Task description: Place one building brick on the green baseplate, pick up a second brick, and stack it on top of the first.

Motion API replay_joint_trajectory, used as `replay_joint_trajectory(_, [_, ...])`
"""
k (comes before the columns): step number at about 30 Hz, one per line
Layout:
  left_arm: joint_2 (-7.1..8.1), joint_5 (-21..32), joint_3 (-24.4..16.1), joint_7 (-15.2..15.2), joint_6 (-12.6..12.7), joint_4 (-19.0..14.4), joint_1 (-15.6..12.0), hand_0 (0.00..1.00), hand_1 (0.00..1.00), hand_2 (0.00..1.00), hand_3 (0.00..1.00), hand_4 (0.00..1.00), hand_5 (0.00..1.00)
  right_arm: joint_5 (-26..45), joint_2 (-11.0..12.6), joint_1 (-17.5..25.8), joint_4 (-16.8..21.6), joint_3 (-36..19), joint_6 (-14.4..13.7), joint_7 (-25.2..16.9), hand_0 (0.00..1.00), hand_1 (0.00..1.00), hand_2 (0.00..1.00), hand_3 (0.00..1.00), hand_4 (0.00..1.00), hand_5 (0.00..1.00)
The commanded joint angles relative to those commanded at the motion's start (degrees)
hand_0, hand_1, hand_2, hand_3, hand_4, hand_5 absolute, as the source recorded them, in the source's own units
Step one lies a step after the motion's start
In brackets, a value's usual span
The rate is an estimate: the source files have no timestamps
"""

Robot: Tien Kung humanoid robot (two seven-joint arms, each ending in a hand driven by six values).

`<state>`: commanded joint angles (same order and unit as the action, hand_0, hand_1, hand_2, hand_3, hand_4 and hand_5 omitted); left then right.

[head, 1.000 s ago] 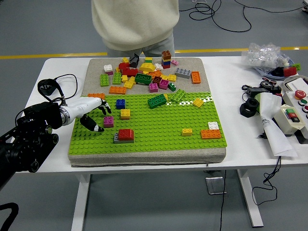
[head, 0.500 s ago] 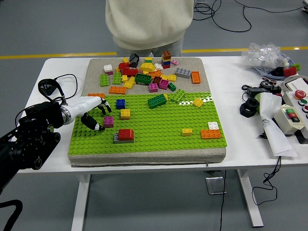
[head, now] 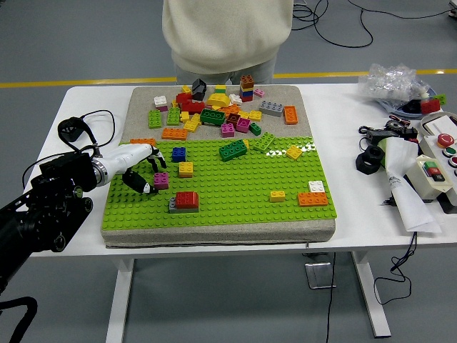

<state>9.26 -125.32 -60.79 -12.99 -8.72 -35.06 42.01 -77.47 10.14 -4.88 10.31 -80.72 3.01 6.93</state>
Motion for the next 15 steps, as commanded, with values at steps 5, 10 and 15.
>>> replay_joint_trajectory(5, [-0.26, 0.3, -0.1, 0.0, 0.2, 0.4, 0.0, 0.837, 0.732, 0.568, 0.587, 0.876, 0.105, 0.0, 0.0, 0.0, 0.0, 0.1, 0.0, 0.0, 0.758, 0.684, 0.727, 0.696, 0.948, 0.687])
replay_joint_trajectory(10, [-0.49, 0.5, 0.0, 0.1, 0.5, 0.5, -0.2, 0.837, 0.732, 0.568, 0.587, 0.876, 0.105, -0.1, 0.0, 0.1, 0.0, 0.1, 0.0, 0.0, 0.758, 0.684, 0.727, 0.696, 0.948, 0.687])
replay_joint_trajectory(15, [-0.58, 0.7, 0.0, 0.1, 1.1, 0.5, -0.2, 0.831, 0.722, 0.559, 0.571, 0.865, 0.095, -0.1, 0.0, 0.1, 0.0, 0.1, 0.0, 0.0, 0.759, 0.684, 0.729, 0.696, 0.948, 0.686])
